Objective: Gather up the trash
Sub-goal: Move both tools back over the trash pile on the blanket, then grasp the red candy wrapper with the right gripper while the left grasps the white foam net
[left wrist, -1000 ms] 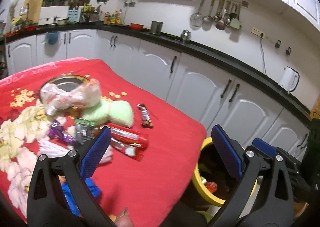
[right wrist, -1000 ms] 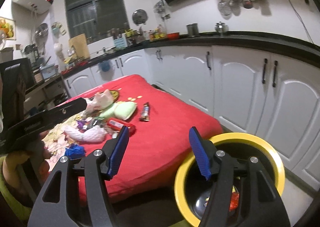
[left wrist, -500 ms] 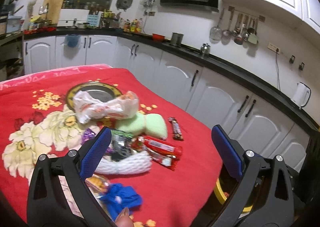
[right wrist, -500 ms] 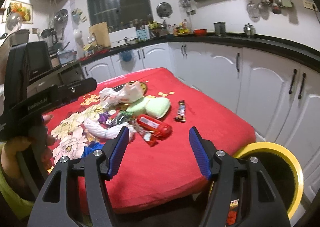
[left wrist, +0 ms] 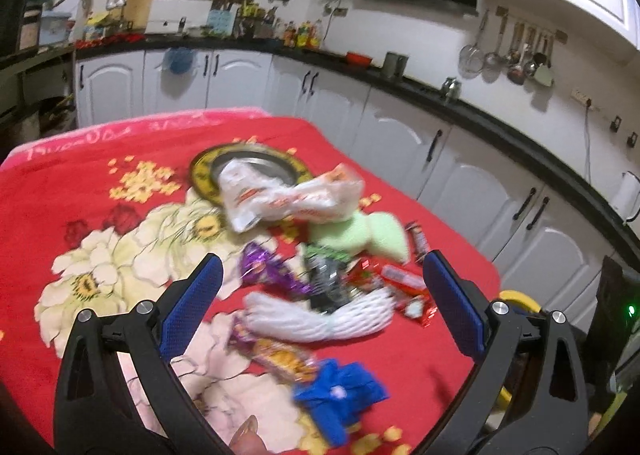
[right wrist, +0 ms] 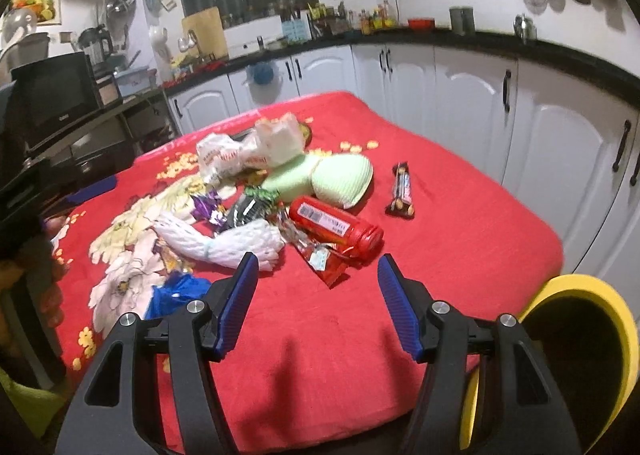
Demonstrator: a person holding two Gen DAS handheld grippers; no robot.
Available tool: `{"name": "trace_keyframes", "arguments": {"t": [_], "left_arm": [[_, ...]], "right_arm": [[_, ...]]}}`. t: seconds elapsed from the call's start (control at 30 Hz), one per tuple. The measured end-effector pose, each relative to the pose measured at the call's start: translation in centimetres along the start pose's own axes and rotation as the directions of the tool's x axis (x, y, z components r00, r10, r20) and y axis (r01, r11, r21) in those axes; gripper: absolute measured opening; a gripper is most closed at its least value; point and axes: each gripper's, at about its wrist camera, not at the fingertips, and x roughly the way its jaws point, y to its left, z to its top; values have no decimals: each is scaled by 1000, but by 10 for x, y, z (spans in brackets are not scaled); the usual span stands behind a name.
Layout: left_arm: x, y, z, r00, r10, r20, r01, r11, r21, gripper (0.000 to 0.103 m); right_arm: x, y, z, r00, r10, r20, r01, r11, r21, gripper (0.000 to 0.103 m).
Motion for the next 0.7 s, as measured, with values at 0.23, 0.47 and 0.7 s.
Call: {"name": "trace_keyframes", "arguments": {"t": [0.23,0.47,0.7], "left_arm": [[16,27,-15,996,-4,-85,2,1000,-18,92],[33,32,-24,989,-46,-141,42,999,-29,92],[43,29,-27,986,-71,-149,67,997,-31,87]], "right_arm": [[42,-3,-3,996,6,-86,-3,999,38,52],[66,-6,-1,993,15,-121,-7,998,69,47],[76,-7,-2,991,30,-134,-19,997,79,22]]}}
